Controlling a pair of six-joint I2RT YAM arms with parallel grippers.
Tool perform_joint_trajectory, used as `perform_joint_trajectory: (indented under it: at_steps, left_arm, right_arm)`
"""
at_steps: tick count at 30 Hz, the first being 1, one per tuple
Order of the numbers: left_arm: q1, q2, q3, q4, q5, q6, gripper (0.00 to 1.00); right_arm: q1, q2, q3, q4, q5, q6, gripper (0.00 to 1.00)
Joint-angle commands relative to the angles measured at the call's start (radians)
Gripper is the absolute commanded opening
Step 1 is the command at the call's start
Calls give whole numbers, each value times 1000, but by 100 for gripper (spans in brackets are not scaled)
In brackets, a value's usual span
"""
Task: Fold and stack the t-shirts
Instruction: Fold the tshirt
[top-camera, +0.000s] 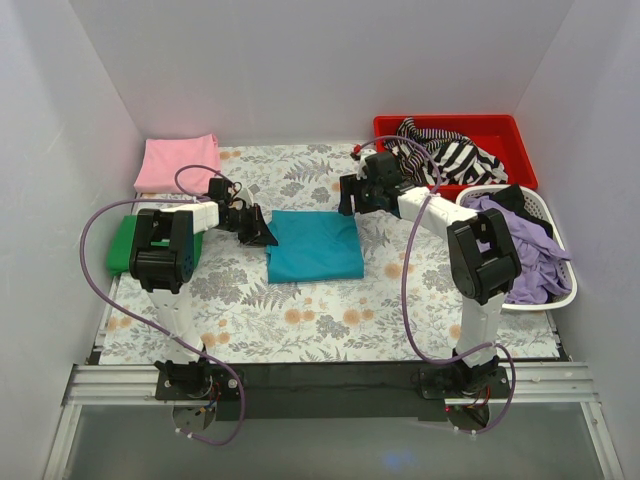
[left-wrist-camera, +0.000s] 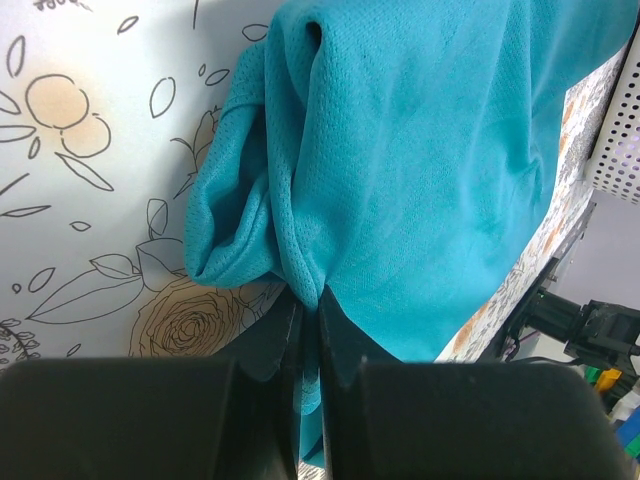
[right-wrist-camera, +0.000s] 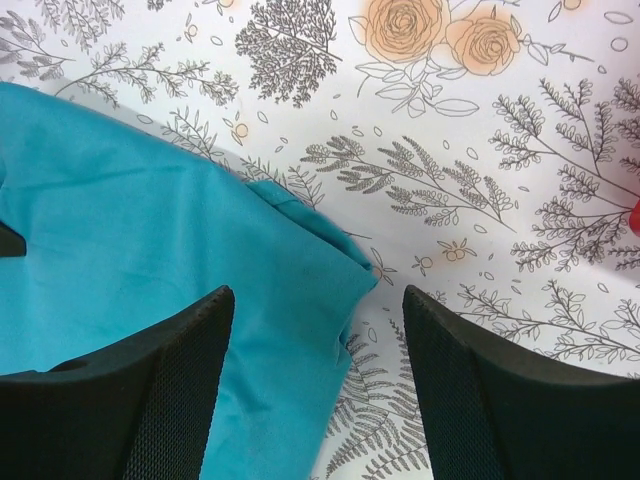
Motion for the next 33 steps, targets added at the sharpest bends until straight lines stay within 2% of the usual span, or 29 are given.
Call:
perform_joint_trajectory:
  at_steps: [1,4,12,16,21,25,33]
  left_arm:
    - [-4,-6,-10,-4,-3,10,0]
    - [-4,-7,-11,-6,-10,10,0]
    - [-4,-3,-8,-7,-10,10,0]
    - [-4,-3,-10,-7,-10,10,0]
    - [-4,0,-8,-7,-10,10,0]
    - [-4,2,-8,-9,-8,10,0]
    - [-4,8,-3,-9,-2,10,0]
  right_arm:
    - [-2,7,29,18,9,-27,74]
    - [-2,-58,-57,134,-93,-38,73]
    - [-4,-54,-78,133,-270,-14,73]
    - [2,-85,-112,187,-299,-5,74]
    - [4,-68,-118,159,-262,-1,74]
    - [4,-123,-150,170,-135,-40,74]
    - [4,-212,-109,171,-161,-110,76]
